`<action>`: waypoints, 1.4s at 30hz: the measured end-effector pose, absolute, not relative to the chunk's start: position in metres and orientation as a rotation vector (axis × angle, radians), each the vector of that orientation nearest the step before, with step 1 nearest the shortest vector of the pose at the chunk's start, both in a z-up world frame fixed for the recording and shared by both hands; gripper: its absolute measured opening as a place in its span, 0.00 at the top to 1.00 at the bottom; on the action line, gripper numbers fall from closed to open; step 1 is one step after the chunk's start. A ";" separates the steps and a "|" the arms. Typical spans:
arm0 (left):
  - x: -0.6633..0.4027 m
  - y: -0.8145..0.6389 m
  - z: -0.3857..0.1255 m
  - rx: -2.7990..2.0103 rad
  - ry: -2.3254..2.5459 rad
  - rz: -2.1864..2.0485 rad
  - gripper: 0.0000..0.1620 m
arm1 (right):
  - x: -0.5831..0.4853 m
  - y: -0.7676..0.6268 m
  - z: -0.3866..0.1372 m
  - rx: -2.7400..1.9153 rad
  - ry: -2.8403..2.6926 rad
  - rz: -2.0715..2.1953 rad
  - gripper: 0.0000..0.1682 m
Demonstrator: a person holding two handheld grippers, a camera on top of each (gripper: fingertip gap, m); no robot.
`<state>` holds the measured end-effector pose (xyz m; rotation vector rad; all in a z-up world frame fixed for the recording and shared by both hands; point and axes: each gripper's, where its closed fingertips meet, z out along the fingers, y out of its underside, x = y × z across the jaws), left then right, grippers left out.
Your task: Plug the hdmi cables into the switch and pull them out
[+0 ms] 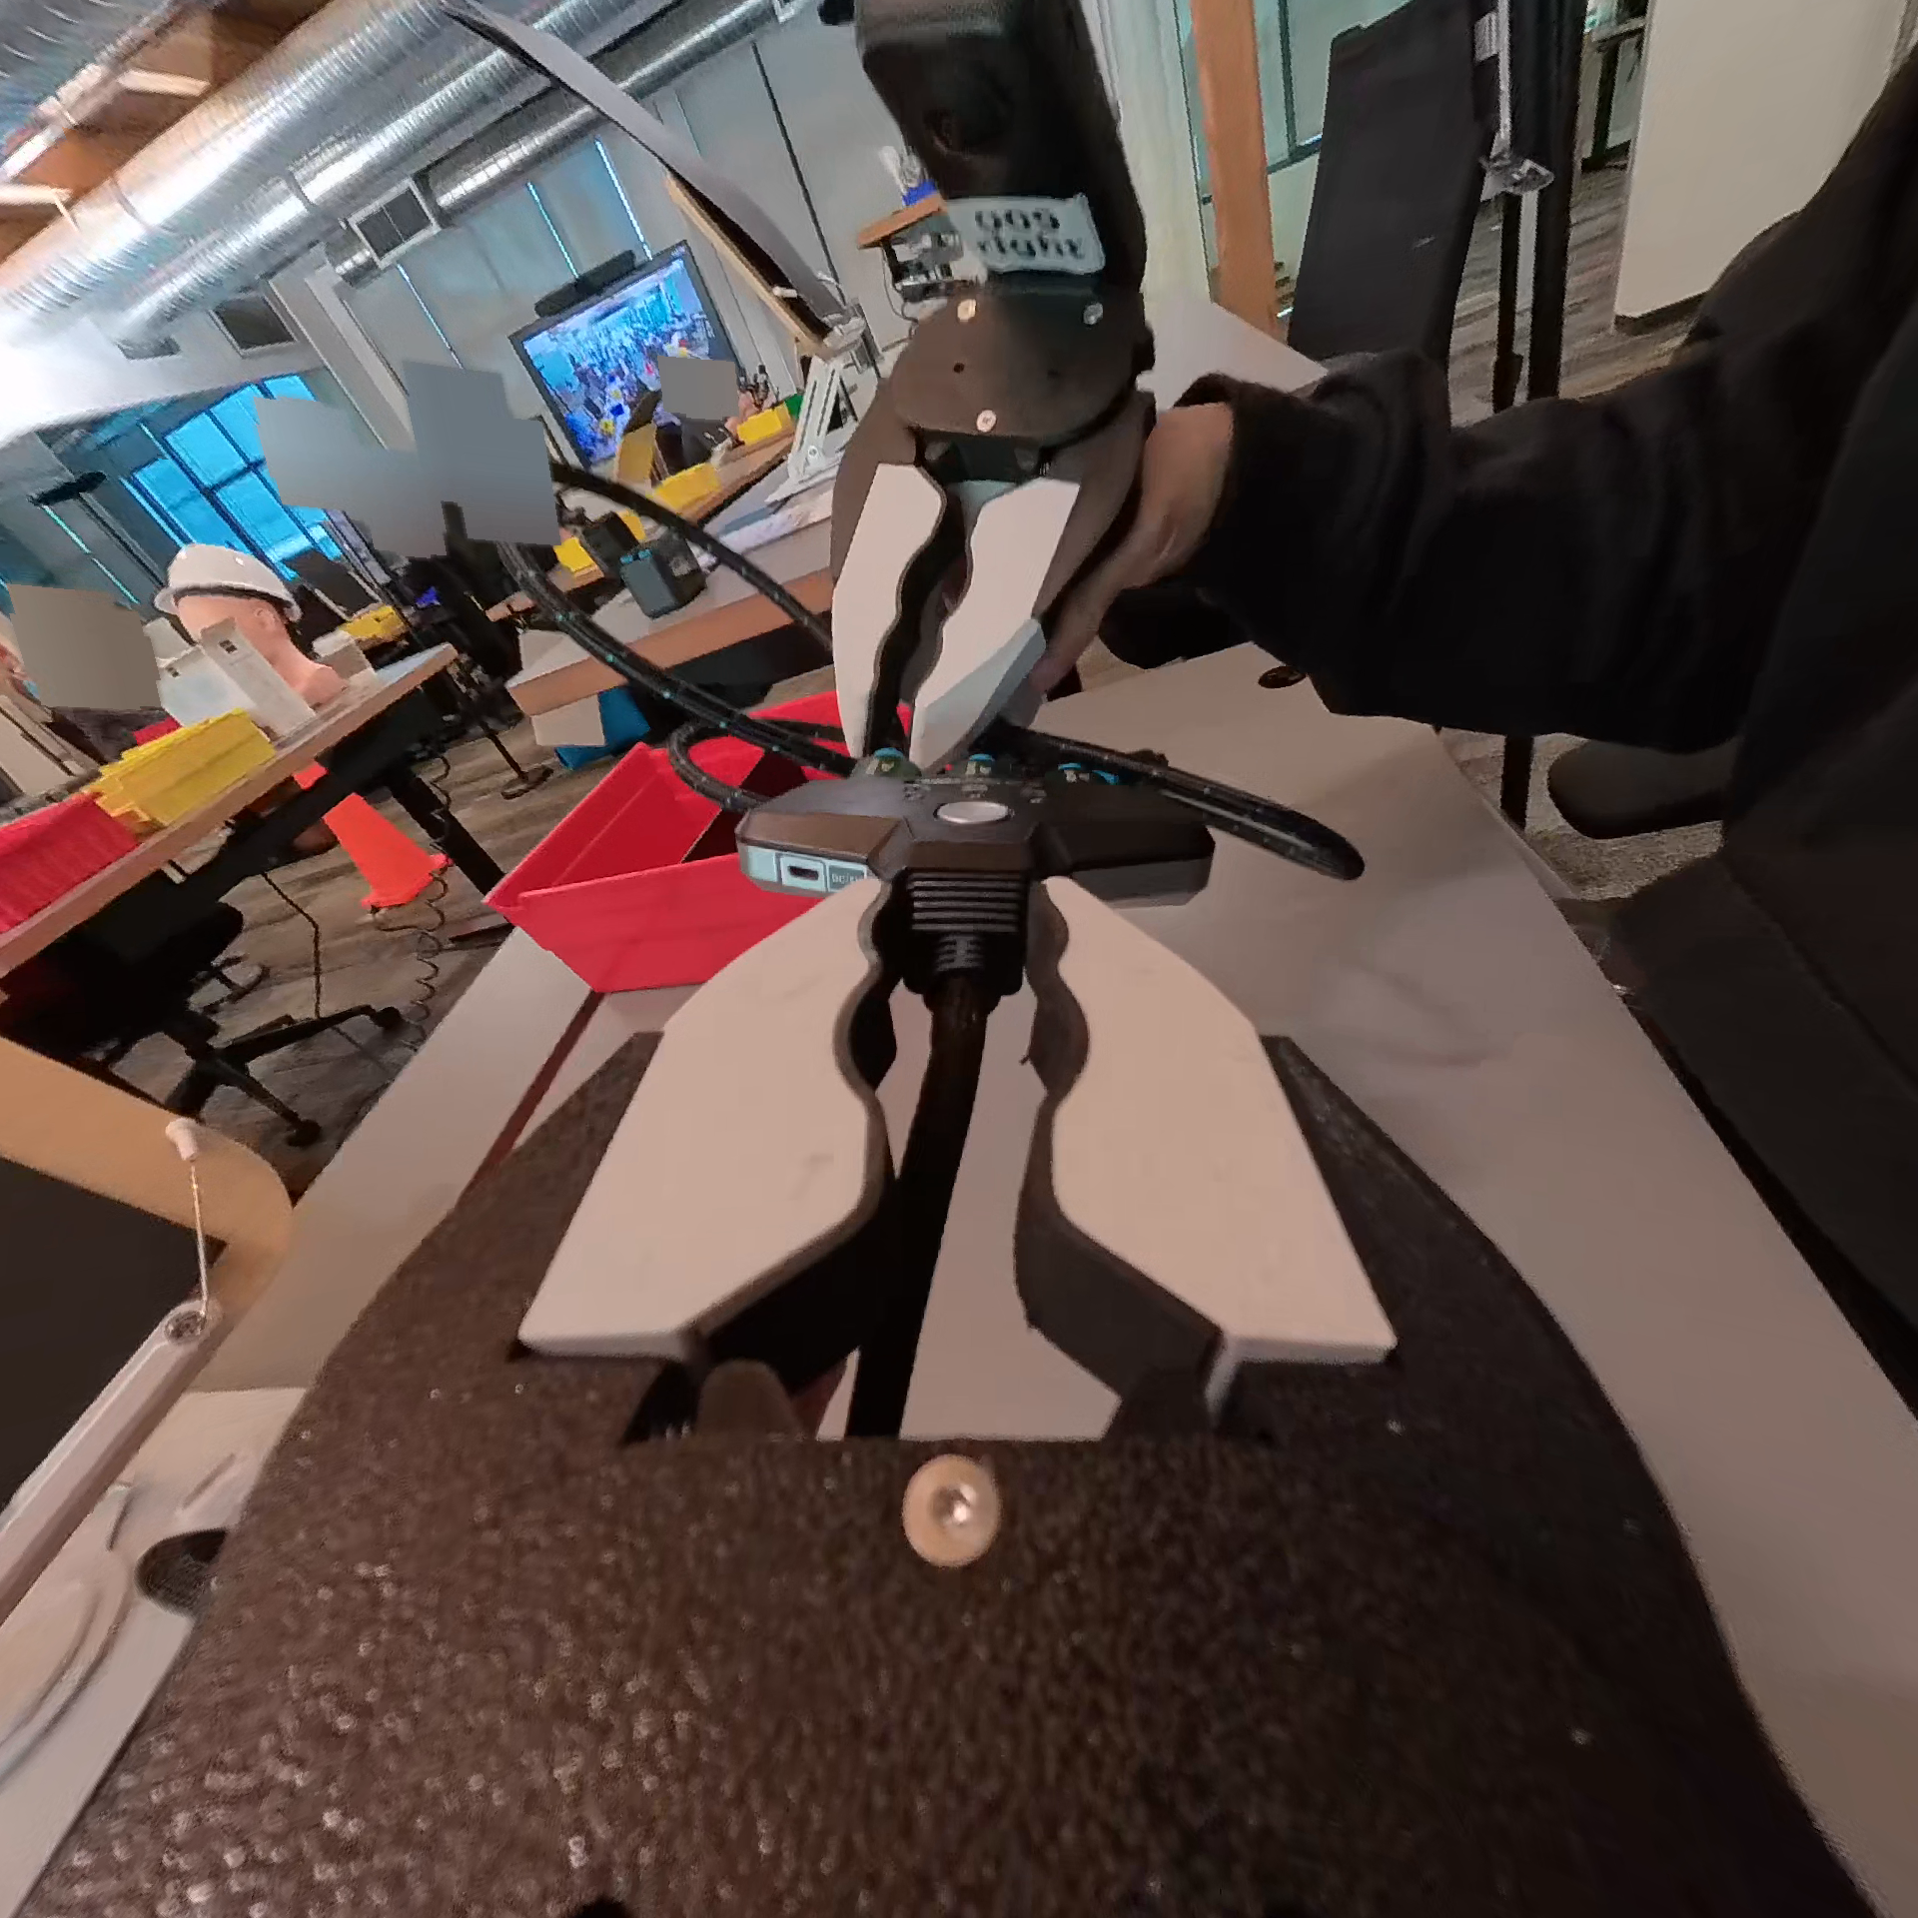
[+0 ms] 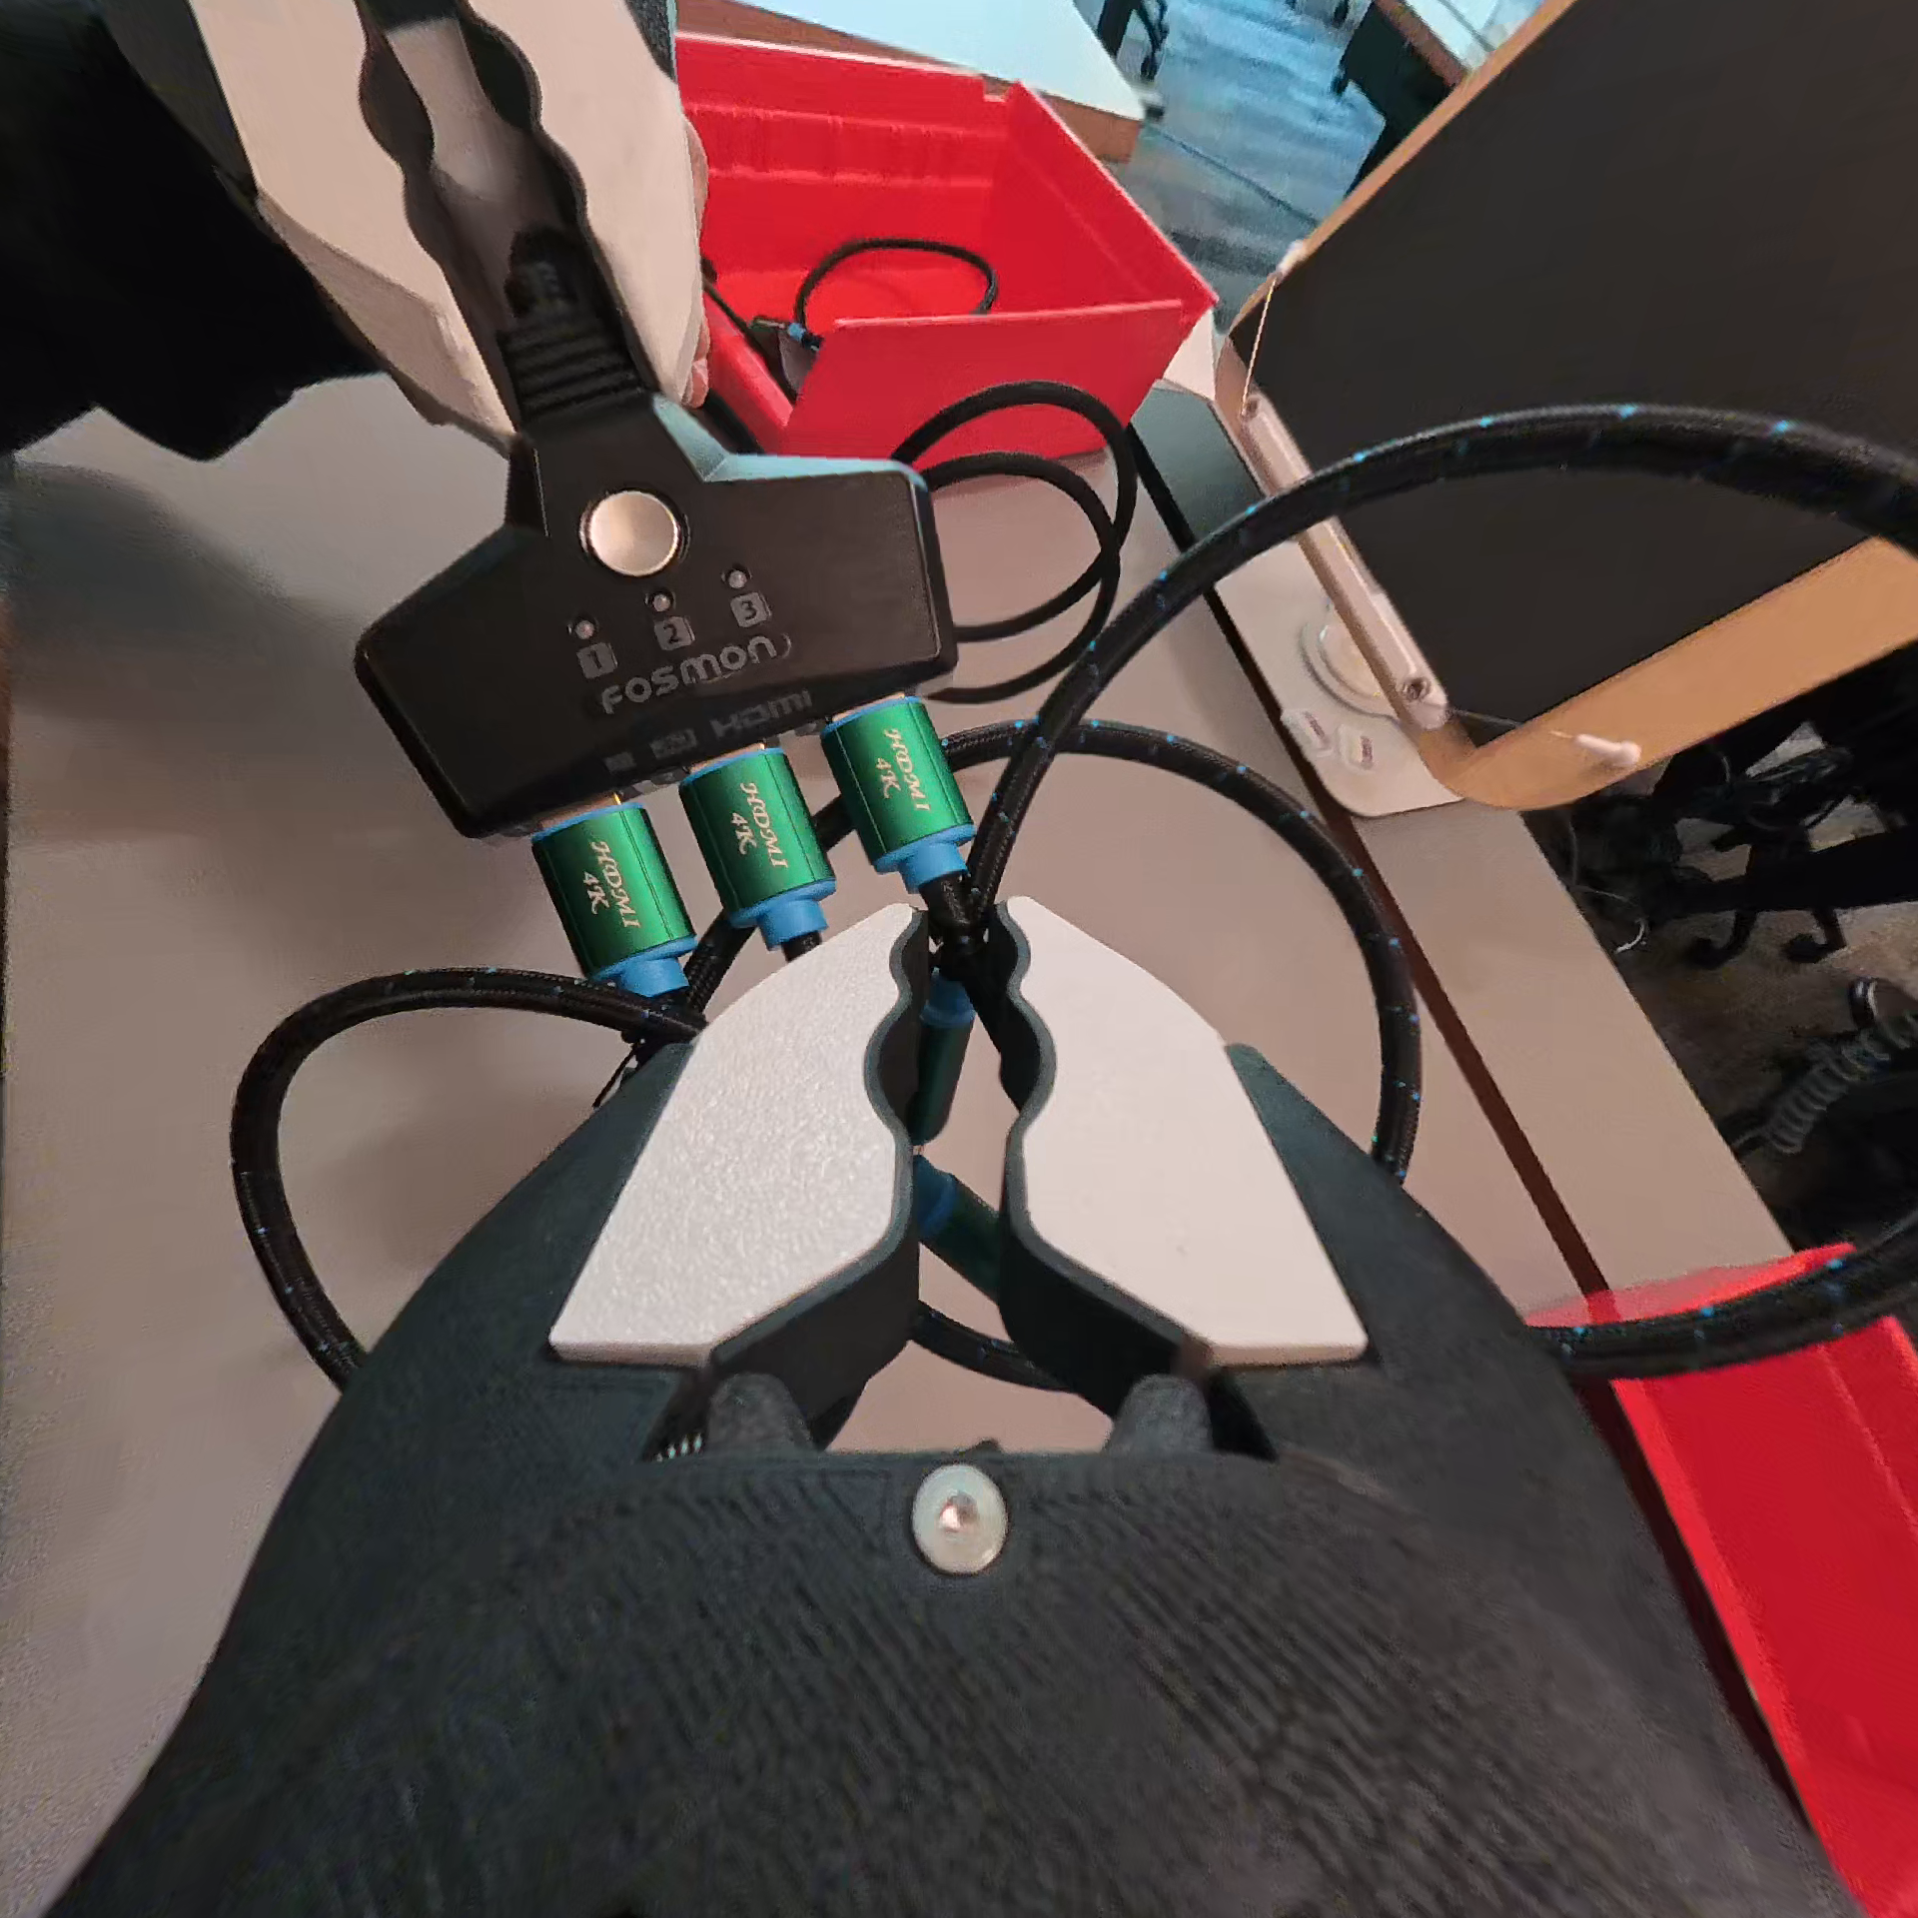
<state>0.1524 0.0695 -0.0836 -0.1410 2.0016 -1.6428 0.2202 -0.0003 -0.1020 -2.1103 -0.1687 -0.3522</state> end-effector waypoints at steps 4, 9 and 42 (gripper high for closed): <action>0.153 0.062 -0.082 -0.138 1.965 -1.703 0.87 | 0.220 -0.005 -0.105 -2.036 -0.179 -0.198 0.92; 0.154 0.061 -0.084 -0.133 1.935 -1.798 0.87 | 0.216 -0.006 -0.089 -1.873 -0.266 -0.178 0.88; 0.150 0.069 -0.108 -0.140 2.044 -1.725 0.87 | 0.209 -0.009 -0.129 -2.276 -0.656 -0.391 0.95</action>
